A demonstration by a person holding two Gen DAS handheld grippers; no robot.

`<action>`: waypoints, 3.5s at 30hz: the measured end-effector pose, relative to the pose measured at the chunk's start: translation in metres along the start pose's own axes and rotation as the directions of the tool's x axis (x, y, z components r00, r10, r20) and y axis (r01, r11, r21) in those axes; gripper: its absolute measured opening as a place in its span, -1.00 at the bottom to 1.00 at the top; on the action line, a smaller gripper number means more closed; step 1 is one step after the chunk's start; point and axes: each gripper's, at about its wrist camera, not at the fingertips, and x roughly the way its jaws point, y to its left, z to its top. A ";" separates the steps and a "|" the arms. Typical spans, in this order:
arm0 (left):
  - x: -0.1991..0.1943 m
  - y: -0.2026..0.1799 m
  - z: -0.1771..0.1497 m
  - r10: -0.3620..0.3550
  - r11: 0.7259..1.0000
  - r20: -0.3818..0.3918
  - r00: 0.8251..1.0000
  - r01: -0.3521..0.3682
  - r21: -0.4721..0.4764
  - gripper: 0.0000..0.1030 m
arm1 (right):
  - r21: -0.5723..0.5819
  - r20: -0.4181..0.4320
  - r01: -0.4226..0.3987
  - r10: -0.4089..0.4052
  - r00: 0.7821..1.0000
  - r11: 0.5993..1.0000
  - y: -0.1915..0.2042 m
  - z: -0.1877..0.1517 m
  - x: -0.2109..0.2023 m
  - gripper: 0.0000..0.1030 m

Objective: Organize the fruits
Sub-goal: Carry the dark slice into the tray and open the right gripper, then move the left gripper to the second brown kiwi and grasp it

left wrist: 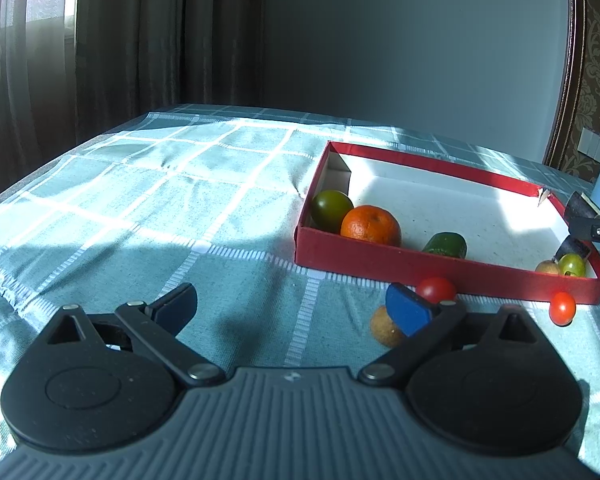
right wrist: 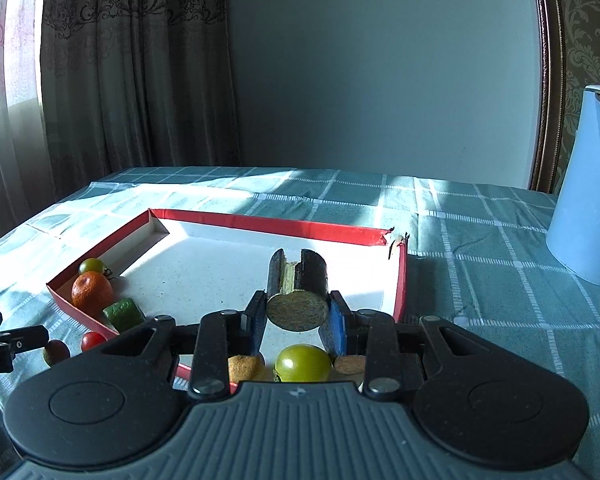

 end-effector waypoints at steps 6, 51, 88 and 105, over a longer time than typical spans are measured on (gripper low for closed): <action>0.000 0.000 0.000 0.002 1.000 0.000 1.000 -0.002 0.000 0.96 | -0.033 -0.045 0.016 -0.017 0.999 0.999 0.003 -0.003 0.017 -0.39; -0.006 -0.007 -0.002 -0.013 0.999 0.030 0.999 0.012 0.049 1.00 | 0.146 0.098 0.024 -0.039 0.994 0.989 -0.031 -0.036 -0.049 0.25; 0.018 -0.040 -0.002 -0.090 0.977 -0.091 0.992 0.106 0.187 0.41 | 0.164 0.086 -0.050 0.036 0.996 0.985 -0.029 -0.038 -0.061 0.41; 0.007 -0.062 -0.008 -0.083 0.969 -0.062 0.995 0.095 0.228 -0.47 | 0.062 -0.058 -0.126 0.130 0.990 0.990 -0.001 -0.064 -0.058 0.49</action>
